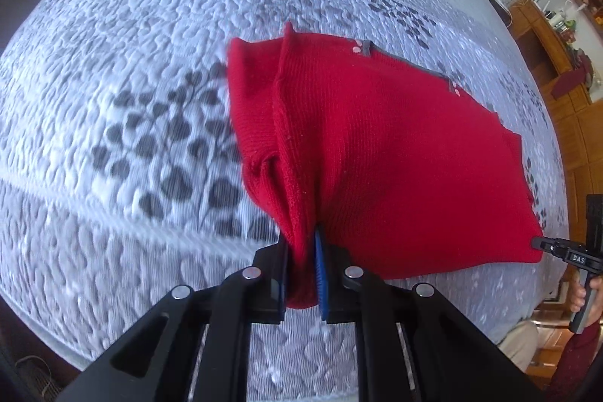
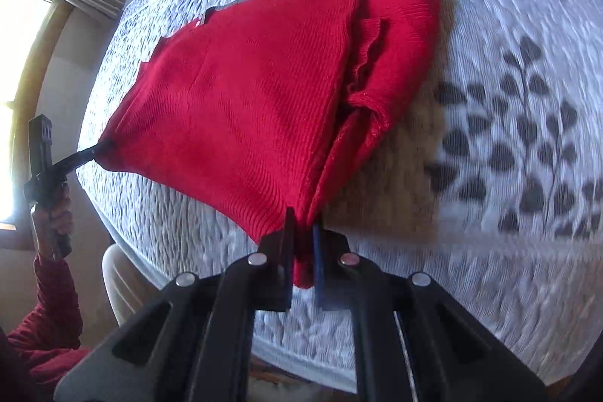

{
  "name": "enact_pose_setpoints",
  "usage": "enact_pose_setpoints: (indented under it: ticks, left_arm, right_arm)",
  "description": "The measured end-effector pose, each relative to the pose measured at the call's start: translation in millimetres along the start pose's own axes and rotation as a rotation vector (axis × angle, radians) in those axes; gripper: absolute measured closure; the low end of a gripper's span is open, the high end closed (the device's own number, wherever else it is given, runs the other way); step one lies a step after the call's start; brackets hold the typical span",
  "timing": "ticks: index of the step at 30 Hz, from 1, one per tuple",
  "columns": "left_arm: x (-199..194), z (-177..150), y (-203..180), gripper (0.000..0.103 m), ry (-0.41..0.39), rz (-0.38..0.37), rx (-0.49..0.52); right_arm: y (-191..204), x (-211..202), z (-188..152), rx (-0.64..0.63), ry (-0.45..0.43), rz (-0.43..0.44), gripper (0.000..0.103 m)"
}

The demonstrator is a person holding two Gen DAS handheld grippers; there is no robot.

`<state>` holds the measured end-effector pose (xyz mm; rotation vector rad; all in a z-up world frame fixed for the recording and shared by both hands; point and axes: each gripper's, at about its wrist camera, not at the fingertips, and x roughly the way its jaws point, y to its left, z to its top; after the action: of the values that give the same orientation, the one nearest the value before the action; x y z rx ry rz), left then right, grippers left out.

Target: Fold small clothes

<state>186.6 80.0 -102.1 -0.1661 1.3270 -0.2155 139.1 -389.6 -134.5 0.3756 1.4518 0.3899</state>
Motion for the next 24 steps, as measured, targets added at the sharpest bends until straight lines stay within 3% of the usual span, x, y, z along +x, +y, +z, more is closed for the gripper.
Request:
enact_pose_setpoints:
  ticks: [6,14,16,18,20,24]
  left_arm:
    - [2,-36,9,0.094,0.017,0.055,-0.004]
    - [13,-48,23,0.092,0.023,0.113,-0.024]
    - [0,-43,24,0.092,-0.002,0.132,-0.02]
    - [-17,-33,24,0.092,-0.054,0.161,0.002]
    - [-27,-17,15,0.09,-0.098,0.181,0.029]
    - [-22,30,-19,0.087,-0.135,0.162,0.075]
  right_arm:
    - [-11,15,-37,0.034,0.007,-0.02,0.096]
    - [-17,40,-33,0.042,0.024,-0.079,0.09]
    - [-9,27,-30,-0.001,0.009,-0.129,0.071]
    - [-4,13,-24,-0.032,-0.027,-0.164,0.071]
    - [-5,-9,-11,-0.03,-0.074,-0.144,0.071]
    - [-6,-26,41,-0.021,-0.142,-0.148,0.068]
